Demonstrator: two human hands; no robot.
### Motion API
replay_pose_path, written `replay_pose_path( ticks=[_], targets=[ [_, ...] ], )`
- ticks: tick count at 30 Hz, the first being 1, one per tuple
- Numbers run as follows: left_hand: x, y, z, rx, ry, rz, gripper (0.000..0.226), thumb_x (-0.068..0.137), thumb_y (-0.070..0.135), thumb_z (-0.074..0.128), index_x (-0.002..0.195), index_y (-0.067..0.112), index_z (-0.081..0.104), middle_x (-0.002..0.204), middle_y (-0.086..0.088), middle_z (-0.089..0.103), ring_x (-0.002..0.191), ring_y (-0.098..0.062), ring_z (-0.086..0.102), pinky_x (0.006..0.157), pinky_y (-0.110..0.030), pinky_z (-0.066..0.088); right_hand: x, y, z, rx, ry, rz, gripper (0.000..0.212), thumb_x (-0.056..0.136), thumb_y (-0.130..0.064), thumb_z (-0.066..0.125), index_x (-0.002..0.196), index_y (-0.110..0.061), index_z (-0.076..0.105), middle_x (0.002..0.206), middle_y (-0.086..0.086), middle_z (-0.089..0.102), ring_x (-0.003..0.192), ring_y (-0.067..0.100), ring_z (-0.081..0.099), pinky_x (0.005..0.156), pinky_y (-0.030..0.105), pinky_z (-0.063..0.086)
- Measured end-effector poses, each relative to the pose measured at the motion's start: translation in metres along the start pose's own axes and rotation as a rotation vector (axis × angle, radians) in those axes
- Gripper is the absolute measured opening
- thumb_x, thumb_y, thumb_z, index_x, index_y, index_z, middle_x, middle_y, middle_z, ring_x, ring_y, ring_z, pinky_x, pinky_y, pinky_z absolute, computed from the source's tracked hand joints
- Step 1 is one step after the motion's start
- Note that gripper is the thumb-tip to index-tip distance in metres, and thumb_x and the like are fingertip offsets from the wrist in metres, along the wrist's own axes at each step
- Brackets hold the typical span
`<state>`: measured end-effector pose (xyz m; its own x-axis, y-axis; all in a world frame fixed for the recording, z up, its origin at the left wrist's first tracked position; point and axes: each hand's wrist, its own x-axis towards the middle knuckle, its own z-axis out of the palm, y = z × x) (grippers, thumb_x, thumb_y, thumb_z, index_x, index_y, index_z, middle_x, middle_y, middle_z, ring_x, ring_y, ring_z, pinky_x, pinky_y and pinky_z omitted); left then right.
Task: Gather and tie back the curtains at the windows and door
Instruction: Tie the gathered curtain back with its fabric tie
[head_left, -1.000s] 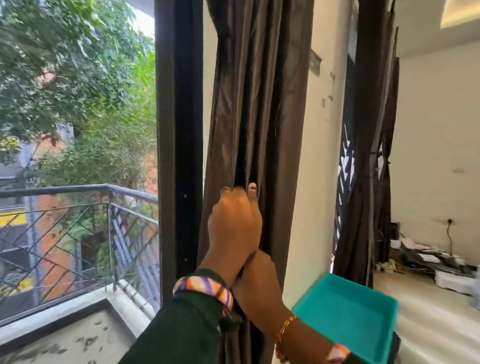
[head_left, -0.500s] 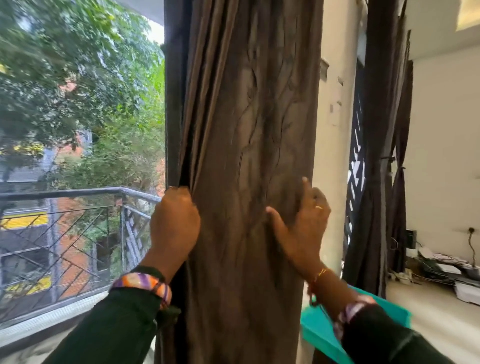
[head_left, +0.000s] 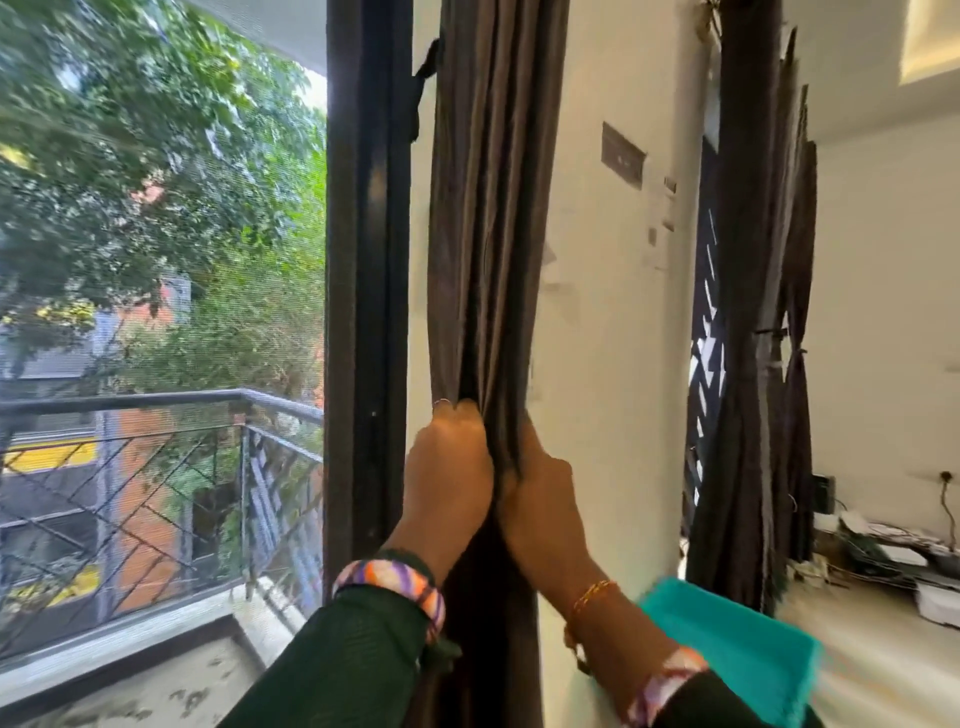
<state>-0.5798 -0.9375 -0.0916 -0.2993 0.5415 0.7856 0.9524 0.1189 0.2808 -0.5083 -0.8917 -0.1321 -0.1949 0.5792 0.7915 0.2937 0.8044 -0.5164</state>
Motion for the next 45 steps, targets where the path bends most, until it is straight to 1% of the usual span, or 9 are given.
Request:
replay_pose_path(
  ticks=[7,11,15,17,20,25,37,41,45],
  targets=[
    [-0.008,0.016,0.007,-0.303,0.109,0.054,0.039,0.097,0.033,0.038,0.098,0.000,0.059,0.096,-0.018,0.062,0.079,-0.030,0.062,0.067,-0.035,0.051,-0.028,-0.006,-0.012,0.230,-0.074,0.139,0.016,0.098,-0.023,0.045,0.110,-0.032,0.051,0.080,-0.027,0.055,0.075,-0.023,0.055,0.063,-0.002,0.041],
    [-0.015,0.024,0.001,-0.470,0.044,0.061,0.062,0.078,0.067,0.041,0.074,0.007,0.055,0.075,-0.010,0.061,0.065,-0.024,0.061,0.056,-0.036,0.053,-0.046,-0.002,-0.017,0.070,-0.173,0.104,0.014,0.098,-0.017,0.046,0.103,-0.015,0.058,0.089,-0.004,0.065,0.076,-0.001,0.059,0.067,0.009,0.044],
    [-0.018,0.028,-0.009,-0.387,0.075,0.024,0.035,0.090,0.034,0.053,0.100,0.000,0.057,0.081,-0.016,0.060,0.075,-0.028,0.061,0.060,-0.026,0.044,-0.061,-0.008,-0.028,-0.187,-0.397,-0.042,0.036,0.099,-0.011,0.035,0.134,-0.001,0.038,0.121,0.015,0.057,0.106,0.027,0.057,0.092,0.030,0.047],
    [-0.022,0.028,-0.020,-0.387,0.055,0.026,0.052,0.094,0.023,0.047,0.141,0.010,0.030,0.073,-0.011,0.057,0.067,-0.026,0.060,0.059,-0.029,0.047,-0.069,-0.009,-0.036,-0.298,-0.505,-0.091,0.046,0.098,-0.007,0.031,0.143,-0.004,0.020,0.130,0.016,0.049,0.111,0.035,0.054,0.095,0.037,0.045],
    [-0.027,0.023,-0.032,-0.438,0.030,0.005,0.085,0.094,0.015,0.047,0.140,0.025,-0.023,0.056,-0.002,0.047,0.047,-0.015,0.049,0.049,-0.026,0.042,-0.075,-0.004,-0.052,-0.053,-0.650,-0.150,0.069,0.100,-0.024,0.037,0.149,-0.026,-0.012,0.150,-0.001,0.034,0.113,0.016,0.058,0.094,0.011,0.037],
    [-0.023,0.029,-0.051,-0.087,-0.046,0.050,0.026,0.092,0.019,0.048,0.111,0.001,0.049,0.072,-0.007,0.050,0.074,-0.028,0.057,0.061,-0.030,0.035,-0.007,-0.018,-0.071,0.537,-0.397,0.158,0.060,0.090,-0.053,0.044,0.140,-0.023,0.032,0.115,-0.008,0.057,0.092,0.005,0.057,0.075,0.023,0.049],
    [0.028,0.051,-0.083,0.325,-0.543,0.620,0.043,0.085,0.061,0.045,0.085,0.018,0.042,0.084,-0.001,0.047,0.074,-0.016,0.048,0.064,-0.027,0.033,0.193,-0.125,-0.110,0.183,0.050,0.009,0.057,0.071,-0.016,0.074,0.118,-0.004,0.046,0.114,0.013,0.055,0.106,0.030,0.055,0.089,0.045,0.051],
    [0.055,0.044,-0.098,0.314,-0.759,0.637,0.053,0.083,0.058,0.053,0.118,0.018,0.047,0.112,-0.006,0.055,0.102,-0.022,0.054,0.079,-0.032,0.040,0.207,-0.121,-0.108,0.125,0.088,-0.018,0.058,0.075,-0.009,0.068,0.126,-0.001,0.040,0.123,0.018,0.051,0.114,0.034,0.051,0.095,0.046,0.048],
    [0.112,0.025,-0.119,0.135,-0.762,0.500,0.024,0.084,0.039,0.061,0.098,0.020,0.065,0.070,0.004,0.064,0.060,-0.009,0.061,0.064,-0.030,0.052,0.214,-0.118,-0.108,0.142,0.106,-0.044,0.062,0.076,-0.004,0.064,0.131,-0.004,0.035,0.120,0.016,0.053,0.109,0.031,0.054,0.089,0.039,0.050]
  ],
)
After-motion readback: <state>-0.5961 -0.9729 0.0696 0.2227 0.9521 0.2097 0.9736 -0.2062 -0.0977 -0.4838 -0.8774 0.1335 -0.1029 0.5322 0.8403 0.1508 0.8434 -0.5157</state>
